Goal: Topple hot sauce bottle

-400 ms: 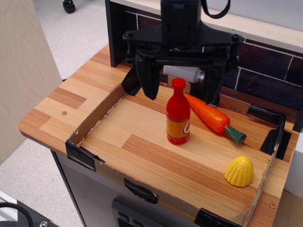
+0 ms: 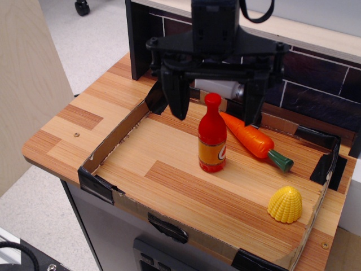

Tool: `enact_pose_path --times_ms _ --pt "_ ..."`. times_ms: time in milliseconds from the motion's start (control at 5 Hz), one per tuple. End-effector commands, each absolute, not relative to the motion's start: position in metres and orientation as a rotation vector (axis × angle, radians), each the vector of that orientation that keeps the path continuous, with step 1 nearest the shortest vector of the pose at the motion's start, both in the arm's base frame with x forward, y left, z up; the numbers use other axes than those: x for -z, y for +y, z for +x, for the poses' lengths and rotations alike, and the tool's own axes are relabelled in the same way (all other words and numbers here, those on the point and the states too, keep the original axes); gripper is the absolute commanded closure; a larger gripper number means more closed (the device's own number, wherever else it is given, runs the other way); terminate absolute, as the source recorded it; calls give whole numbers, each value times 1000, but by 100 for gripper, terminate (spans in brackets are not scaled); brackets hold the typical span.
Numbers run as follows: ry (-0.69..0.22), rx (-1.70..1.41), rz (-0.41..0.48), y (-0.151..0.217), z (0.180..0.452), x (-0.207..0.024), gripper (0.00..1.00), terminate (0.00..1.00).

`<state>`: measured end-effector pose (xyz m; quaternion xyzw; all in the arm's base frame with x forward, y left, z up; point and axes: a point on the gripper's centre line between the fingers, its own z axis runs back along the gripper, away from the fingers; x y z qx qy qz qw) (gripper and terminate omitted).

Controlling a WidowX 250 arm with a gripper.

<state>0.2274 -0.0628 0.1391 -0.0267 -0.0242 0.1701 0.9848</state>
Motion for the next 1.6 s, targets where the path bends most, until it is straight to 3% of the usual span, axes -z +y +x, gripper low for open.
enact_pose_path --times_ms 0,400,800,1000,1400 --pt "-247 -422 -37 -46 263 -131 0 0" --pt "-343 -563 -9 -33 294 -118 0 0" --pt "-288 -595 49 -29 301 -108 0 0" --pt "-267 -574 74 -30 302 -107 100 0" --pt "-268 -573 107 -36 298 -102 100 0"
